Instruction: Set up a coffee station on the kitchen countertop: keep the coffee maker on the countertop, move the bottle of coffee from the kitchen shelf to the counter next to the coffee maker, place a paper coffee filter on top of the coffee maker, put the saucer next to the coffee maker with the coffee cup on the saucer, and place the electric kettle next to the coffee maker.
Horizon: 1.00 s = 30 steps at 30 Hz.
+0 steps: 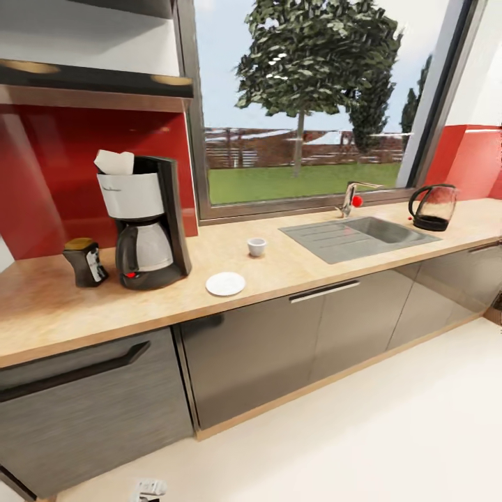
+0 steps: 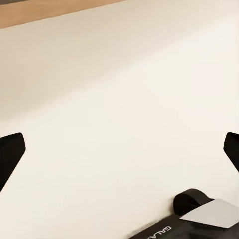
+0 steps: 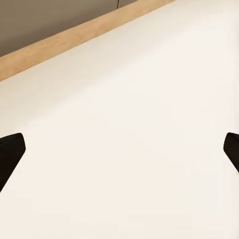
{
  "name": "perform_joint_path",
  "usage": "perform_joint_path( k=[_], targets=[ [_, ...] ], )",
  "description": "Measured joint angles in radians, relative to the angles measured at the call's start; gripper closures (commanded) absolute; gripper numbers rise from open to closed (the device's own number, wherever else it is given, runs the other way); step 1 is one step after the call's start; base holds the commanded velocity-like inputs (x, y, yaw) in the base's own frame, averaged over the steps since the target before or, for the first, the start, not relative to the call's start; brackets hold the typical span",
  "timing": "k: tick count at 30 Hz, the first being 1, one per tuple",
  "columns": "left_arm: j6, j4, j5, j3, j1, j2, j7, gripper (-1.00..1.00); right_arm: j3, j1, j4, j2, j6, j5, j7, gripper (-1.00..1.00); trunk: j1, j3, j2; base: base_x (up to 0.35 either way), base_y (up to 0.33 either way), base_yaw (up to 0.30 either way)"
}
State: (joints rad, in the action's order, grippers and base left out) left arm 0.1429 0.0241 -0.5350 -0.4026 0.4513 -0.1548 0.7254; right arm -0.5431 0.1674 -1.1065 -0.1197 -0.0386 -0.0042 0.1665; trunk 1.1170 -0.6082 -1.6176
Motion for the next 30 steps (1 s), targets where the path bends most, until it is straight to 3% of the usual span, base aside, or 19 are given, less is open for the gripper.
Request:
perform_joint_path(
  k=[7, 25, 30],
  targets=[
    [0.0, 0.0, 0.0, 0.001, 0.0, 0.0, 0.0, -1.0, 0.0, 0.0, 0.0, 0.0, 0.0, 0.0, 0.0, -1.0, 0.0, 0.0, 0.0, 0.046, -0.201, -0.055],
    [0.0, 0.0, 0.0, 0.001, 0.0, 0.0, 0.0, -1.0, 0.0, 0.0, 0.001, 0.0, -0.001, 0.0, 0.0, -1.0, 0.0, 0.0, 0.0, 0.004, -0.008, -0.264],
    [0.0, 0.0, 0.0, 0.0, 0.0, 0.0, 0.0, -1.0, 0.0, 0.0, 0.0, 0.0, 0.0, 0.0, 0.0, -1.0, 0.0, 0.0, 0.0, 0.135, -0.122, -0.115]
  ],
)
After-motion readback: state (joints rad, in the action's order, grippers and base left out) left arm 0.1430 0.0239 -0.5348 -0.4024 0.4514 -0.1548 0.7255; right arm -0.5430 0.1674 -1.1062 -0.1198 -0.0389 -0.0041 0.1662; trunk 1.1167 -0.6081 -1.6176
